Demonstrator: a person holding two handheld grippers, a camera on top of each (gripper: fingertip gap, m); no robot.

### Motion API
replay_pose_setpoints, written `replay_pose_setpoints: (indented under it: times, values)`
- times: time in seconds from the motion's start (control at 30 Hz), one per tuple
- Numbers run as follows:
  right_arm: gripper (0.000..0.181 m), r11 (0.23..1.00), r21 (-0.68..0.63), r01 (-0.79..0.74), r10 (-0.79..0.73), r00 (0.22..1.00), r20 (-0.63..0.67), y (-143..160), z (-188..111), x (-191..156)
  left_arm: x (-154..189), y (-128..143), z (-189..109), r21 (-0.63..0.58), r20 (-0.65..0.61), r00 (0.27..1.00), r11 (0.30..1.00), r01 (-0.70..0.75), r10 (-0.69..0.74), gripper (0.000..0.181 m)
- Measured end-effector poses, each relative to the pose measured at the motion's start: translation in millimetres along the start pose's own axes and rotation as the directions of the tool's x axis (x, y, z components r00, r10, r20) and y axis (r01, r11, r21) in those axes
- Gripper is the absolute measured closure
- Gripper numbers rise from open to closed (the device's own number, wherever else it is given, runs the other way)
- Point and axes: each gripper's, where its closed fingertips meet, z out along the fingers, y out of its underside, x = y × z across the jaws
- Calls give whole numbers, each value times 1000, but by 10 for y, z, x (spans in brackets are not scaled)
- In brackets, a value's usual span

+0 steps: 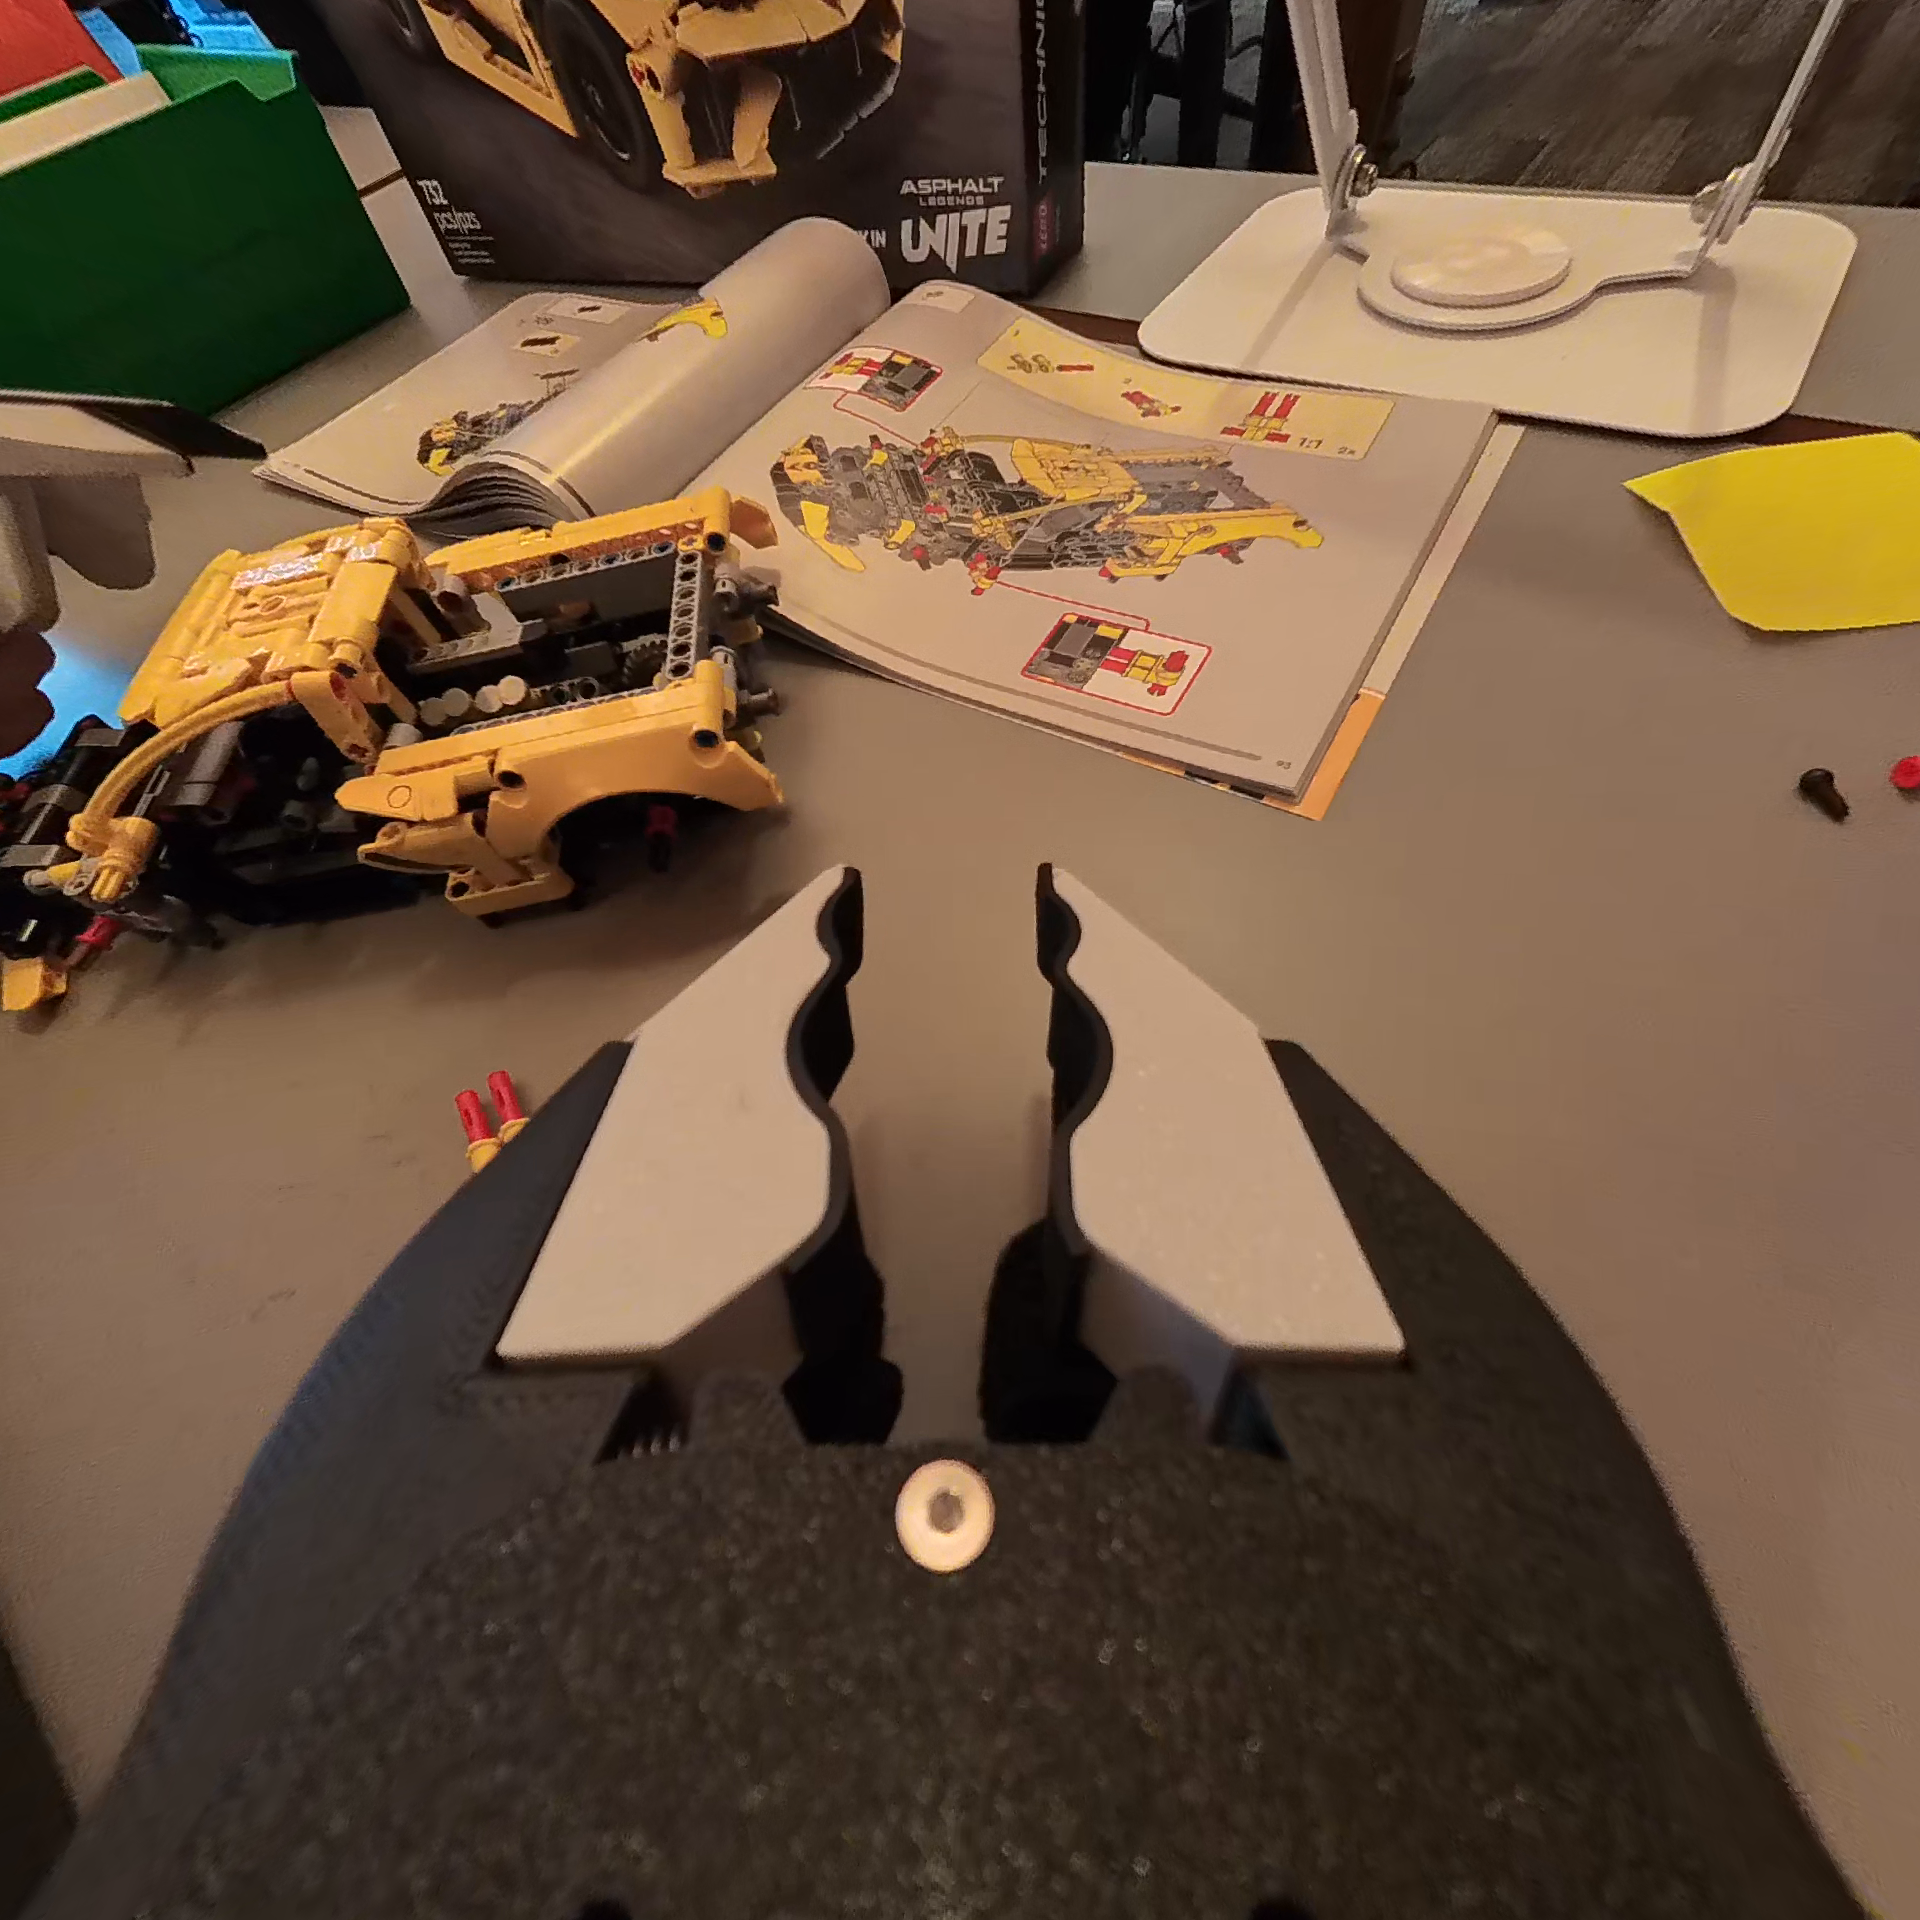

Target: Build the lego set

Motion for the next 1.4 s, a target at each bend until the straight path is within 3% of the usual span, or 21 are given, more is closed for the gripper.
replay_pose_setpoints:
  times: [0.77,1.27,1.33,1.4]
  values:
    - [159,1000,14,10,-11,999,52,-43,2,-136,122,-21,-39,7,-25,999,999,-32,32,124]
    - [161,989,57,-135,129,986,105,-85,-93,-104,186,-22,-129,21,0,996,995,-93,93,126]
    - [160,988,41,-146,140,983,120,-46,-109,-124,176,-22,-130,20,7,995,995,-101,100,126]
    - [154,989,-63,-133,143,967,210,137,-105,-279,164,-23,-131,18,14,994,994,-106,106,126]
